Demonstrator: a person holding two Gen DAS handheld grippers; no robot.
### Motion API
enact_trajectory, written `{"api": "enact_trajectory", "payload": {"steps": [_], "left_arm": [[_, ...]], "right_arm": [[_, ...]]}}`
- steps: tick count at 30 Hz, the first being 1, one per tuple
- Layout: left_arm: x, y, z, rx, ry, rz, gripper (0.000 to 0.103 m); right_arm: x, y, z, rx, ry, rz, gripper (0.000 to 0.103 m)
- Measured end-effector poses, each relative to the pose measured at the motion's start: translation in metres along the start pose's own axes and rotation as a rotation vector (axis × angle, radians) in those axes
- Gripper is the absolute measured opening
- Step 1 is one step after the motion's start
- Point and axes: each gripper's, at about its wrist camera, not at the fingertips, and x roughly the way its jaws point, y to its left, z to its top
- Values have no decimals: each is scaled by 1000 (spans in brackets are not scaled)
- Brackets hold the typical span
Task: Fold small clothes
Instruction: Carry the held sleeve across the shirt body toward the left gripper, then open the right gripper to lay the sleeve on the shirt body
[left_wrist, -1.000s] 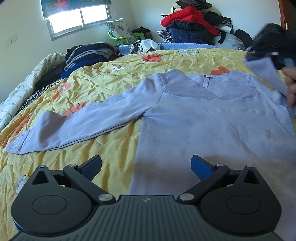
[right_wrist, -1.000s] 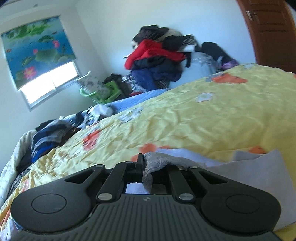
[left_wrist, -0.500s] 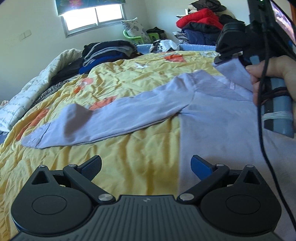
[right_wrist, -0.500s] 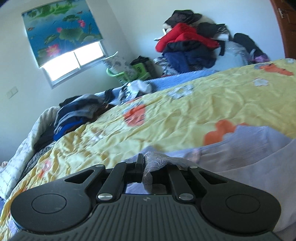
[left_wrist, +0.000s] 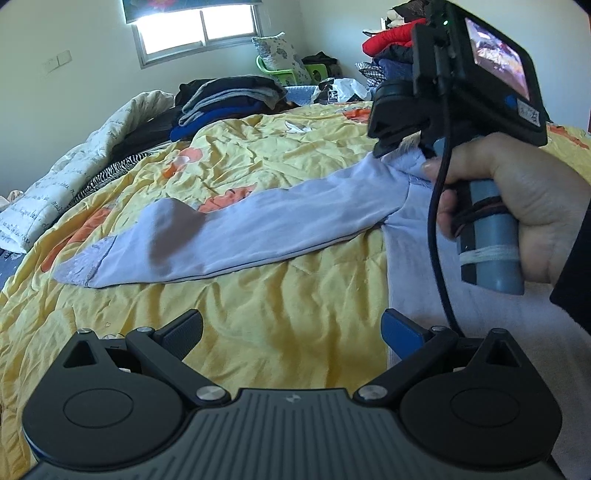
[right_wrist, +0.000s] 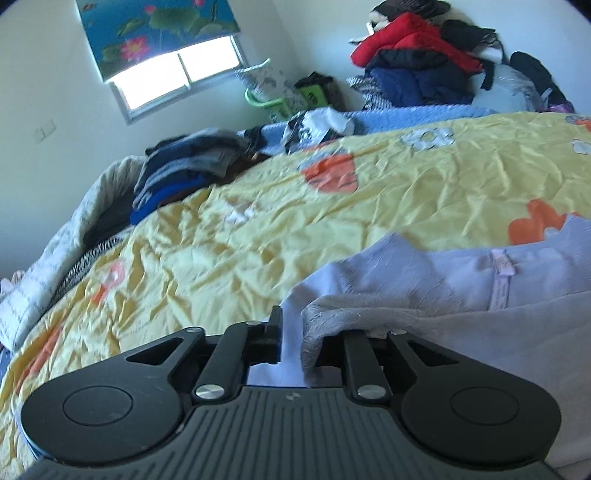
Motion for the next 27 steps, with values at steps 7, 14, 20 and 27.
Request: {"api": "enact_trajectory", "payload": {"steps": [7, 14, 20, 27], "left_arm": [[2, 1, -2, -11, 13, -4, 103], [2, 1, -4, -8, 17, 0, 103], [4, 1, -5, -12, 28, 5, 103], [3, 1, -7, -1, 31, 8, 103]], "right_arm": [[4, 5, -4, 9, 32, 52, 37], [17, 6, 4, 112, 108, 178, 58], [20, 73, -3, -478, 109, -39, 65], [13, 86, 8, -398, 105, 90, 64]]}}
